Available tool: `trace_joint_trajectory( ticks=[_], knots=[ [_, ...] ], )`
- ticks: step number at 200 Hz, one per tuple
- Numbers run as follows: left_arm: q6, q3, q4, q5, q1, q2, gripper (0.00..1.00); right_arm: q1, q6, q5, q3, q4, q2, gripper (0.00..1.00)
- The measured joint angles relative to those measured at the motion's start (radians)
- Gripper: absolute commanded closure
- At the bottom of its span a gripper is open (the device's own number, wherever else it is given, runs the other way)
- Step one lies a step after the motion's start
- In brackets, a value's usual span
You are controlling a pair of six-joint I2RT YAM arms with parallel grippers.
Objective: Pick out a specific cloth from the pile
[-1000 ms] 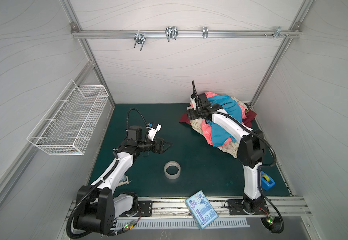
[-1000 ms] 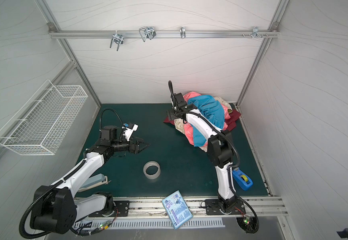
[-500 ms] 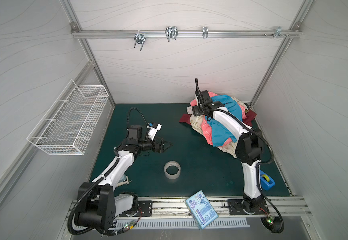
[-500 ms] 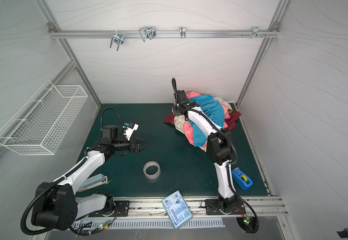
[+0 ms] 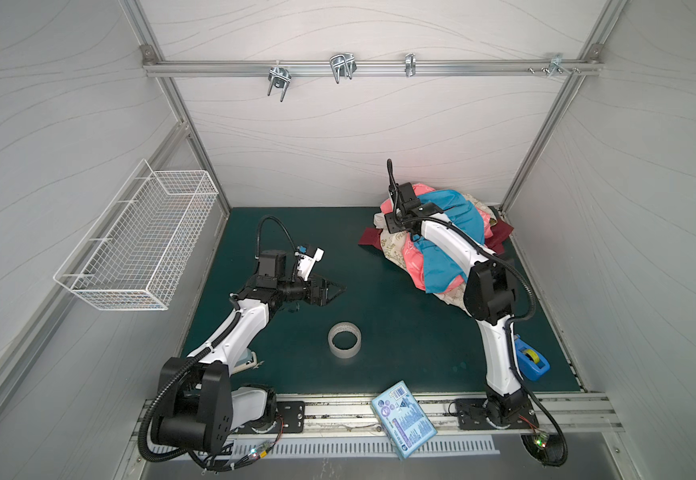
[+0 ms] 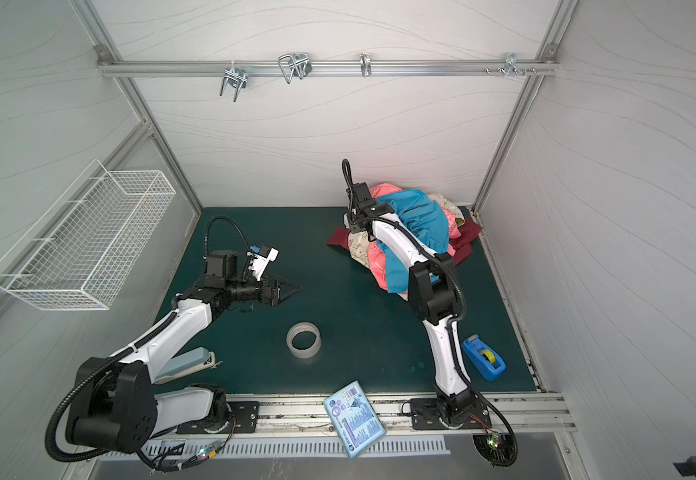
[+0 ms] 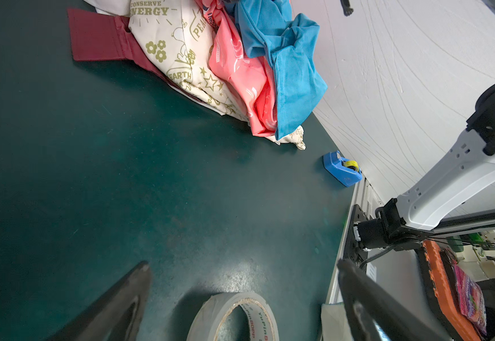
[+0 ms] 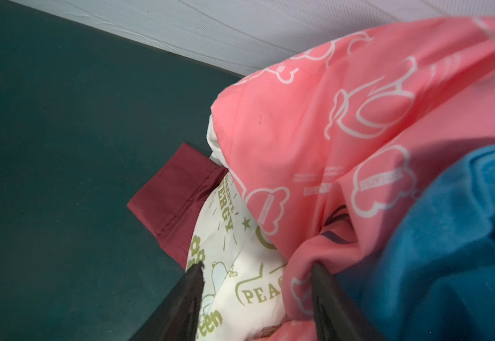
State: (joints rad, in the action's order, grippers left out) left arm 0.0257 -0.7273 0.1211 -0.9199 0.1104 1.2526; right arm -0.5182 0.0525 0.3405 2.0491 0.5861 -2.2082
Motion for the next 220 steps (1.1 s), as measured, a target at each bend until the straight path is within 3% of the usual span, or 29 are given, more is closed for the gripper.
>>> trace_joint_trajectory(
  ticks=[135,145,169,185,220],
  knots=[
    [0.000,-0.011,-0.008,0.001,0.000,0.031,0.01,0.019,0.002,0.064,0.053,0.000,-0.064,0.51],
    [0.000,-0.011,-0.008,0.001,0.000,0.033,0.01,0.021,0.000,0.067,0.055,0.000,-0.068,0.57],
    [0.000,-0.011,-0.008,0.004,0.000,0.035,0.01,0.025,-0.007,0.078,0.058,-0.002,-0.072,0.89],
    [0.000,-0.011,-0.008,0.005,0.000,0.036,0.01,0.027,-0.003,0.088,0.058,-0.008,-0.072,1.00],
    [0.000,-0.011,-0.008,0.007,0.000,0.037,0.01,0.027,-0.023,0.105,0.052,-0.027,-0.067,1.00]
  ],
)
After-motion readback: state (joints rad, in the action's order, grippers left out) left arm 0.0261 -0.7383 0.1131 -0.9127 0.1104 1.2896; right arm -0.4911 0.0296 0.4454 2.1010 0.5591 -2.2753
